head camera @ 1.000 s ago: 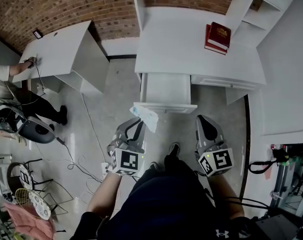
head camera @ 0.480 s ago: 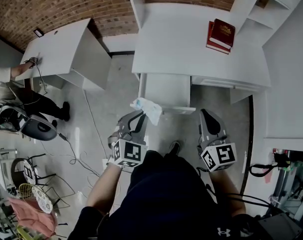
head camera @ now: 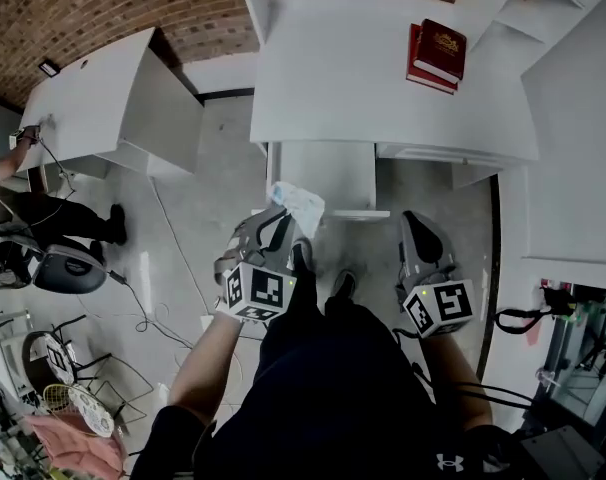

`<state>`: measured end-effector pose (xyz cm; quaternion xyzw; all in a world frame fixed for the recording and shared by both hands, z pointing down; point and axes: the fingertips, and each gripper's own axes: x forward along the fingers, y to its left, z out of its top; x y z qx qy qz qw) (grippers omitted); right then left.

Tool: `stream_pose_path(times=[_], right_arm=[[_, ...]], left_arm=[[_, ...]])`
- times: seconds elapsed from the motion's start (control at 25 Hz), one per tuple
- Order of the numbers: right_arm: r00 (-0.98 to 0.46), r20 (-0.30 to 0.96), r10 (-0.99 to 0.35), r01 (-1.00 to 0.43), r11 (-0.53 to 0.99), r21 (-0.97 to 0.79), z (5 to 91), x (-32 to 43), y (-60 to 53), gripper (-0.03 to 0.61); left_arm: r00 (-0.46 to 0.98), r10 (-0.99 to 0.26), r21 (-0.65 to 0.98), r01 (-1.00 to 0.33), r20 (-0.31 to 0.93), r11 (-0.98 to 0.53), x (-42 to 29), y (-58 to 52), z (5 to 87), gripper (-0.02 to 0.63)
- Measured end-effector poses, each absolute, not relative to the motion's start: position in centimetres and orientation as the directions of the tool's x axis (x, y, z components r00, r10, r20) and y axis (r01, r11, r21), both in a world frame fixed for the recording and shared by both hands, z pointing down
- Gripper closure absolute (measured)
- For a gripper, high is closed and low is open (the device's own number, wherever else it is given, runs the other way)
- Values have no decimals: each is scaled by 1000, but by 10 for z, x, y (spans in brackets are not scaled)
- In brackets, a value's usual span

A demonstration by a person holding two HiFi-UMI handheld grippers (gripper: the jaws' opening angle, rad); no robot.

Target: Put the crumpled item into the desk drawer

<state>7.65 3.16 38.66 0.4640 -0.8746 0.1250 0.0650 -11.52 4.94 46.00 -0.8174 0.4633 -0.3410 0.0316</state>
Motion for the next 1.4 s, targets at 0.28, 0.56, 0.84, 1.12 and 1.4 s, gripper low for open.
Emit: stream_pose_path(times=[0.28,0.56,0.84,1.12,1.4], right_arm=[[-488,261,-833,-873,468,-138,391,61,-1,575],[-410,297,-862,-912,390,-128,402,46,-28,575],[-338,323,-884,-941,313,-127,420,49,-40,575],[-306,369,-878,-951,259,-172,449,72,-44,575],[-309,400,-863,-947,241,-212,474,90,-56,575]], left_arm=[[407,-726,-327,-695,555,-640,-130,9,484,588],[488,-653,-294,-622,579,-726,-135,-27,504,588],[549,-558,-272,-518,622,-811,-125,-52,534,588],[558,-472,-243,-436,682,-867,-92,-70,566,588],[541,-388,-231,-336,746,-913,-66,-81,604,588]])
